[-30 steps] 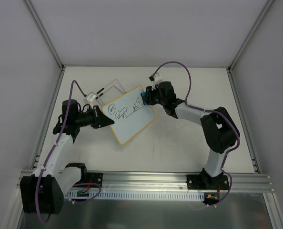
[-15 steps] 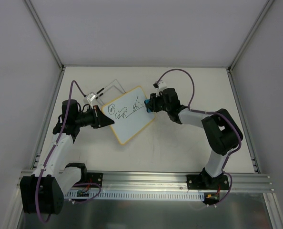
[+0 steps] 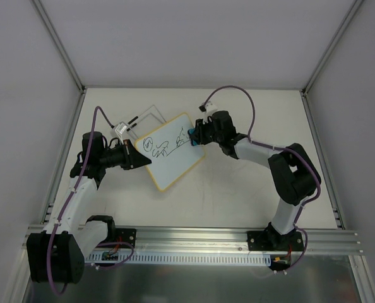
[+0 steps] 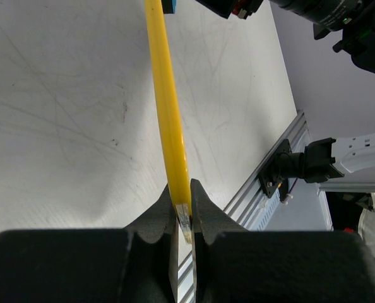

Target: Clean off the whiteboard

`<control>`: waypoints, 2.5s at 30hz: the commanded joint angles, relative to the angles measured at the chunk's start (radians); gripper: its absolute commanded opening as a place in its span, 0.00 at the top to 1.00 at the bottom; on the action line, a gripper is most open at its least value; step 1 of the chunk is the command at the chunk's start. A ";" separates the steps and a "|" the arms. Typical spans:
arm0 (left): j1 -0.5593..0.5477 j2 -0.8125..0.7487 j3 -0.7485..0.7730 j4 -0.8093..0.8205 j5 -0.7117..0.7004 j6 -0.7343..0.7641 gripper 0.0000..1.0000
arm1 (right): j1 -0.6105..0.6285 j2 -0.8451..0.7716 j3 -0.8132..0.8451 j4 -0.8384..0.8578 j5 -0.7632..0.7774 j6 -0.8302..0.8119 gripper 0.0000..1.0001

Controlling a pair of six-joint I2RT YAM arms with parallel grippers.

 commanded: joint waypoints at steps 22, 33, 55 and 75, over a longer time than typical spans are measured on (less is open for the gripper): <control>-0.021 -0.011 0.024 0.073 0.127 0.036 1.00 | 0.002 0.081 0.070 -0.006 0.049 0.053 1.00; -0.021 -0.008 0.025 0.073 0.127 0.036 1.00 | -0.024 0.043 -0.127 -0.004 0.051 0.149 1.00; -0.021 -0.002 0.022 0.072 0.132 0.033 1.00 | 0.218 -0.013 0.171 0.047 0.026 -0.024 1.00; -0.023 -0.008 0.024 0.073 0.130 0.035 1.00 | 0.072 0.084 -0.050 0.145 0.183 0.154 1.00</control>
